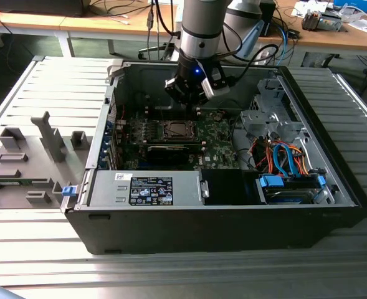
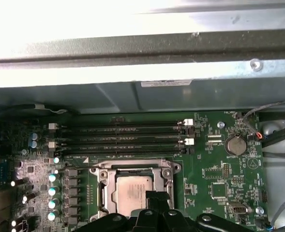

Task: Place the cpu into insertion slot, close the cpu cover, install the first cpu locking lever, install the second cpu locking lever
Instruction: 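Install the first cpu locking lever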

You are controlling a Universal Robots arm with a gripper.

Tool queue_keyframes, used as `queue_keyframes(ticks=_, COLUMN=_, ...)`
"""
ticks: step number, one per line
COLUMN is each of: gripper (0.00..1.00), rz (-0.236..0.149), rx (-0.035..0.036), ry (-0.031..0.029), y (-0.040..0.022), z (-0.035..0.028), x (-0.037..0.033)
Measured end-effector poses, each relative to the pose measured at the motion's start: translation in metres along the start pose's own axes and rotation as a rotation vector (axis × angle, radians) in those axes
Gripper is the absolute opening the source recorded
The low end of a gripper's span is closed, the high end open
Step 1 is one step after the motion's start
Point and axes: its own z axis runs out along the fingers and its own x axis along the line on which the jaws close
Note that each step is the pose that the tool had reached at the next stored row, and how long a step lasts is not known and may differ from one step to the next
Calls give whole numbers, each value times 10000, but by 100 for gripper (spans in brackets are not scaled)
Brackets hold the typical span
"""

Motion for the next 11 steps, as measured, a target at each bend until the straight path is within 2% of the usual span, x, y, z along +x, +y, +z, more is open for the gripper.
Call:
queue_keyframes(ticks=1, gripper=11, rz=-7, rx=-169, ry=5, y=0, z=0, x=0)
queue_keyframes(ticks=3, gripper=11, rz=-14, rx=-298, ry=9, y=0, z=0, x=0)
queue_keyframes(ticks=4, gripper=11, rz=-19, rx=-399, ry=11, y=0, z=0, x=0)
queue_keyframes(ticks=6, gripper=11, rz=-29, rx=-514, ry=16, y=-1, z=0, x=0)
queue_keyframes(ticks=8, gripper=11, rz=-83, rx=-582, ry=24, y=0, z=1, x=0)
queue_keyframes(ticks=11, gripper=11, rz=-254, rx=-578, ry=45, y=-1, z=0, x=0)
